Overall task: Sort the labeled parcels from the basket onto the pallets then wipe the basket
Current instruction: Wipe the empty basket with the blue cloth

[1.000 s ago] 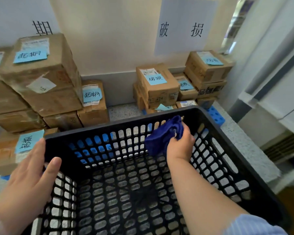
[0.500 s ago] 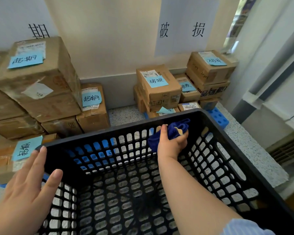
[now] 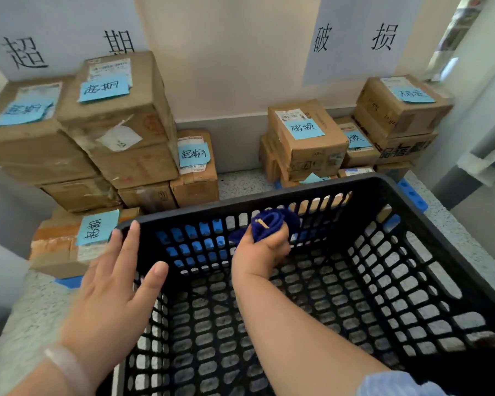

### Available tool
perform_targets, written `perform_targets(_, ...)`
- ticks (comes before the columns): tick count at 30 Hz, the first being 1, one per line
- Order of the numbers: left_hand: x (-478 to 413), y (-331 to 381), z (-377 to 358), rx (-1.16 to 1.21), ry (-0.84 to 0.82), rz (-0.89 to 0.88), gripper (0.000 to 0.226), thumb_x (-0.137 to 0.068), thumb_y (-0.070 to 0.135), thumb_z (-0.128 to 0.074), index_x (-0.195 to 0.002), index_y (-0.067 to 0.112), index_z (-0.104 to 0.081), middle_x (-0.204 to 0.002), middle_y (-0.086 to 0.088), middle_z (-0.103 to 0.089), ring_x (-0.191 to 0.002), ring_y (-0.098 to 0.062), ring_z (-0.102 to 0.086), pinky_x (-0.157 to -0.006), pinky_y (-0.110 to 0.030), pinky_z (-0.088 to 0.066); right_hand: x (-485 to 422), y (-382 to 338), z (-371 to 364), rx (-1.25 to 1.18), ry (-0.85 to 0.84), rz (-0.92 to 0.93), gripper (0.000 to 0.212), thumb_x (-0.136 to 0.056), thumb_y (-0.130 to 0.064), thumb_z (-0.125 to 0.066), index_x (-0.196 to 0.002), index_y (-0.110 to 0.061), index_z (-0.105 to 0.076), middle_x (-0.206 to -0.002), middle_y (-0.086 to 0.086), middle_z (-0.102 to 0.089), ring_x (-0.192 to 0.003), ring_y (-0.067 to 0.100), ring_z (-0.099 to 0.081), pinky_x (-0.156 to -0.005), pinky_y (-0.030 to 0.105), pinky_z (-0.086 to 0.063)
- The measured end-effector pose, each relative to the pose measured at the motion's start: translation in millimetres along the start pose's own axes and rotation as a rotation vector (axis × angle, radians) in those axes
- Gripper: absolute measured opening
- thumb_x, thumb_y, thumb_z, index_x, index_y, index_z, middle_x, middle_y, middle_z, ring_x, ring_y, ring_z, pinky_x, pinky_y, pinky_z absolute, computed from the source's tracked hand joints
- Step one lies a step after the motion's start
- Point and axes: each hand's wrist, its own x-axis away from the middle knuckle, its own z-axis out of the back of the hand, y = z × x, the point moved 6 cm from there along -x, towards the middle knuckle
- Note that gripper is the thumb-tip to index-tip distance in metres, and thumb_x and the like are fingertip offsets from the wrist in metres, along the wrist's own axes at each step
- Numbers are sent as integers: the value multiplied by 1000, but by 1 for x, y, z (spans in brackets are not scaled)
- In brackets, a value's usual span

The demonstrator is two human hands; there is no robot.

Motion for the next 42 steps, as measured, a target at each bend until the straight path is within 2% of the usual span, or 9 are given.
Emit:
perform_targets(5,-2,-6,-3,4,28,-12,83,-60,97,6,-135,63,14,-163,14,3,-149,-5,3,-120,-32,-3,50,11,-40,19,-162,-38,73,-89,-20,-68,-147,-17,-24,-144,13,-23,-120,30,-50,-99,31,-44)
perform_targets(8,-3,-9,-3,9,37,-34,82,-63,95,6,-137,60,15,-164,12,2,-149,-5,3,-119,-28,-1,75,18,-63,-84,-302,-189,69,-89,-18,-69,-145,-18,-29,-141,16,-34,-118,32,-54,-93,30,-45)
perform_targets(13,-2,-11,-4,10,38,-34,84,-64,95,6,-139,57,18,-163,13,4,-149,-4,5,-119,-26,1,83,25,-74,-219,-318,-287,54,-87,-19,-71,-129,-24,-38,-128,14,-53,-109,30,-61,-93,37,-50)
perform_targets(18,-2,-9,-3,-3,53,-30,84,-67,92,3,-140,54,17,-163,13,3,-148,-3,5,-119,-26,0,117,15,-85,-314,-697,-249,42,-93,-10,-60,-131,-15,-42,-100,-2,-61,-91,18,-64,-92,40,-53)
perform_targets(22,-1,-7,-3,-23,55,-26,80,-67,92,4,-137,56,20,-162,16,4,-148,-1,5,-115,-22,2,105,24,-91,-307,-759,-390,47,-88,-21,-68,-129,-19,-46,-113,7,-64,-102,26,-65,-95,48,-52)
perform_targets(27,0,-6,0,14,56,-8,79,-69,89,-1,-138,54,15,-162,14,-3,-143,5,2,-113,-21,1,55,45,-63,-350,-512,-490,34,-85,-17,-73,-103,-32,-47,-116,8,-62,-103,28,-63,-95,49,-53)
perform_targets(32,2,-5,2,63,43,8,85,-66,90,-5,-141,53,11,-158,21,-5,-139,8,2,-112,-22,-1,9,57,-28,-389,-336,-473,54,-77,-6,-79,-110,-29,-43,-118,9,-55,-106,30,-61,-91,49,-56)
perform_targets(38,1,-1,2,61,45,14,81,-66,89,-7,-137,55,10,-161,12,-9,-148,-9,-5,-115,-29,-5,-15,62,1,-435,-171,-467,46,-80,-8,-76,-106,-32,-47,-114,5,-56,-106,29,-60,-92,49,-55)
perform_targets(42,0,-1,4,72,66,-5,75,-64,96,-5,-130,64,11,-161,10,-12,-148,-12,-9,-118,-35,-8,-55,55,47,-414,38,-393,50,-82,-12,-76,-125,-26,-54,-124,8,-60,-112,31,-61,-97,48,-52)
